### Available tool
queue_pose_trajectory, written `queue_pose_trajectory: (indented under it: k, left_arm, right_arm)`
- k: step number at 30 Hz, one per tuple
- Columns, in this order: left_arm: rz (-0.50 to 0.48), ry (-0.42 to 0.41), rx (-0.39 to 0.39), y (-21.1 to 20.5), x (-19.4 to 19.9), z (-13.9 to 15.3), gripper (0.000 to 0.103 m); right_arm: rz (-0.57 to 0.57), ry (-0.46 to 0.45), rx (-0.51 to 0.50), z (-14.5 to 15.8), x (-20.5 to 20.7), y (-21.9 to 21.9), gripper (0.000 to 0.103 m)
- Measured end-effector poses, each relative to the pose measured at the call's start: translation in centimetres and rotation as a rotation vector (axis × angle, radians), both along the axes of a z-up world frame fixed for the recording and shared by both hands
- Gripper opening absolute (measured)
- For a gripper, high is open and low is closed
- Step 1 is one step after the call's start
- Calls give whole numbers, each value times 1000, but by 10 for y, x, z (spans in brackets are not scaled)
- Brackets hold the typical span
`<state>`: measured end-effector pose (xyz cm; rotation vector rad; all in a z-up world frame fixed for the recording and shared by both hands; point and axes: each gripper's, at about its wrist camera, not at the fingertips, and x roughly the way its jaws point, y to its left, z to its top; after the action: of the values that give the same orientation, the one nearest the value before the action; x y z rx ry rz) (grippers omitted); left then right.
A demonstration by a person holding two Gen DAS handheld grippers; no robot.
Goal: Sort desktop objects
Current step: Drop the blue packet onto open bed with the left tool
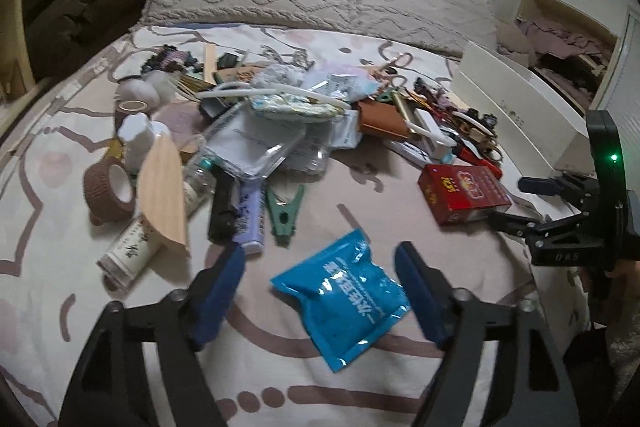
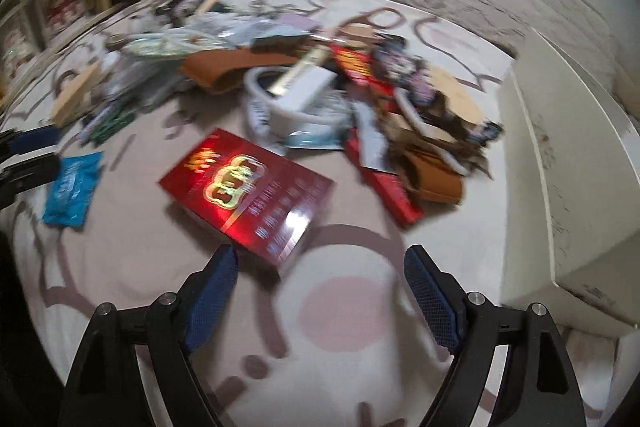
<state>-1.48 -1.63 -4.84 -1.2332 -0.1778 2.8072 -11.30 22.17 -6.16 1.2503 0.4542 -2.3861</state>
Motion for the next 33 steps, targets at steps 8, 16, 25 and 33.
queue_pose_trajectory:
  k: [8, 16, 25, 33]
  left_arm:
    - [-119, 3, 2, 20, -6, 2, 86]
    - [-193, -41, -14, 32, -26, -6, 86]
    - [-195, -139, -2, 28, -20, -26, 86]
    - [-228, -164, 113, 23, -10, -21, 86]
  right_arm:
    - [-18, 38, -83, 15, 1, 2, 85]
    - [-13, 41, -174, 25, 8, -15, 85]
    - [18, 34, -145, 15, 11, -34, 85]
    - [10, 44, -147, 12, 9, -37, 85]
